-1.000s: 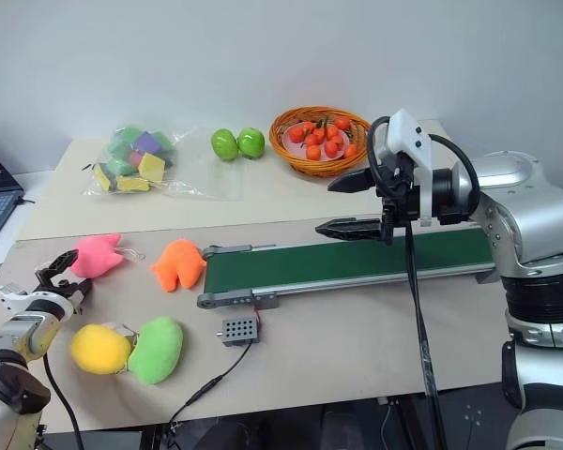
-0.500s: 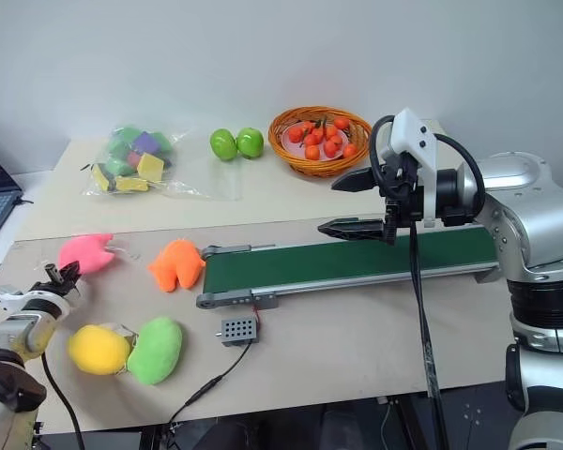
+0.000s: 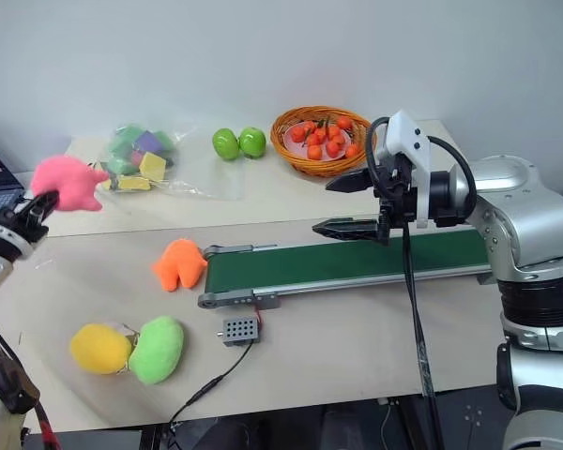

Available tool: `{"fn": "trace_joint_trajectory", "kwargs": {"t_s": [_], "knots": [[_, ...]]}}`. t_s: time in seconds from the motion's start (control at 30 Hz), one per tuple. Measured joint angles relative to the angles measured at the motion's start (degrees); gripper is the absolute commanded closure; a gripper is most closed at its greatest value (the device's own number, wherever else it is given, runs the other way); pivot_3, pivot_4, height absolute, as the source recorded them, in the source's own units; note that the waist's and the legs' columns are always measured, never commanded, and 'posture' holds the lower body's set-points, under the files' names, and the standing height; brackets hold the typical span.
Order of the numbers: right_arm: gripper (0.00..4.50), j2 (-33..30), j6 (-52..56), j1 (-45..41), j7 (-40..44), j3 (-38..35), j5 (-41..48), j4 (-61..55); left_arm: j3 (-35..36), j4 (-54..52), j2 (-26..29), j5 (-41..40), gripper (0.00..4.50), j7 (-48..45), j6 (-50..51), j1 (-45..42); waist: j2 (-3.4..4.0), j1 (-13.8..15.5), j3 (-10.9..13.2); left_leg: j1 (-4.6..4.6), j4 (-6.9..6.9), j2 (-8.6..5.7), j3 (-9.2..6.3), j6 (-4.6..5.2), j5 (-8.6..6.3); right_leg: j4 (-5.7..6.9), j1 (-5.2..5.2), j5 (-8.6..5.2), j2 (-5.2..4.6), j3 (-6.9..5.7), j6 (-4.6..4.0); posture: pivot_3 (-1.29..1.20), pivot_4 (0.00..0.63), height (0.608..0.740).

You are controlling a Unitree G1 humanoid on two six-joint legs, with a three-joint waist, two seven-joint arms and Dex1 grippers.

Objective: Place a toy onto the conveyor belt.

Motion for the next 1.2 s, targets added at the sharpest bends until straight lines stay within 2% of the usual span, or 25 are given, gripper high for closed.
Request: {"fn": "trace_joint_trajectory", "kwargs": {"t_s": [0.03, 0.13, 0.27, 0.43, 0.57, 0.77, 0.83, 0.93, 1.2], "knots": [[0.0, 0.13, -0.2, 0.0, -0.01, 0.0, -0.02, 0.17, -1.2, -1.83, 0.03, 0.84, 4.46, -0.47, -0.83, 0.06, 0.0, -0.04, 0.0, 0.0, 0.0, 0.0, 0.0, 0.0, 0.0, -0.02, 0.01, 0.01, 0.01, -0.01, -0.01, 0.0, 0.15, 0.74], [0.0, 1.06, -0.64, 0.01, -0.18, 0.09, -0.14, 0.62, -11.5, -11.71, 2.41, 8.57, 4.46, -4.72, -7.01, 1.06, 0.0, -0.11, 0.0, 0.0, -0.02, 0.03, 0.03, 0.0, 0.0, -0.04, 0.01, 0.03, 0.02, 0.0, -0.04, 0.0, 0.15, 0.74], [0.0, 1.97, -1.53, 0.29, -0.85, 0.09, -0.44, 0.83, -21.69, -20.45, 3.83, 16.58, 4.46, -8.91, -13.89, 0.39, 0.01, 0.09, 0.0, 0.0, -0.03, 0.02, 0.04, 0.0, 0.0, -0.06, 0.0, 0.03, 0.02, 0.0, -0.04, 0.0, 0.15, 0.74], [0.0, 2.37, -2.03, 1.92, -1.87, -0.03, -0.46, 0.75, -32.72, -26.28, 3.83, 27.7, 4.46, -11.49, -23.31, -1.19, 0.0, 0.07, 0.0, -0.02, -0.03, 0.03, 0.05, 0.0, 0.0, -0.08, 0.01, 0.03, 0.03, -0.01, -0.04, 0.0, 0.15, 0.74], [0.0, 2.58, -2.03, 3.55, -3.19, -0.42, -0.33, -0.13, -39.83, -27.44, 3.81, 38.85, 4.46, -12.51, -38.49, -1.79, 0.01, 0.02, 0.01, -0.03, -0.06, 0.06, 0.08, 0.0, 0.0, -0.1, -0.03, 0.03, 0.05, 0.0, -0.05, 0.0, 0.15, 0.74], [0.0, 2.56, -2.03, 5.51, -5.01, -1.14, 0.1, -1.76, -43.56, -22.24, 5.47, 54.14, 4.46, -7.49, -66.94, -1.22, 0.01, 0.06, 0.0, -0.01, -0.07, 0.09, 0.14, 0.0, 0.0, -0.13, -0.03, 0.06, 0.07, 0.0, -0.08, 0.0, 0.15, 0.74], [0.0, 2.54, -2.03, 6.43, -5.53, -1.66, 0.09, -2.06, -44.67, -16.74, 6.36, 62.49, 4.46, -1.31, -78.93, -1.11, 0.01, 0.22, 0.0, -0.01, -0.07, 0.08, 0.15, 0.01, 0.0, -0.13, -0.02, 0.06, 0.07, 0.0, -0.08, 0.0, 0.15, 0.74], [0.0, 2.58, -2.03, 6.75, -6.34, -1.74, 0.09, -2.24, -45.82, -11.12, 6.04, 69.96, 4.46, 5.23, -89.47, -0.71, 0.01, 0.36, 0.01, -0.02, -0.05, 0.05, 0.15, 0.02, 0.0, -0.13, -0.02, 0.07, 0.06, 0.0, -0.08, 0.0, 0.15, 0.74], [0.0, 2.44, -2.03, 8.25, -7.61, -2.9, 0.16, -3.9, -46.05, -9.23, 2.93, 81.19, 4.46, 18.06, -100.62, 3.41, 0.01, 0.32, 0.0, -0.04, -0.06, 0.06, 0.15, 0.03, 0.0, -0.12, -0.03, 0.07, 0.06, -0.02, -0.07, 0.0, 0.15, 0.74]]}}
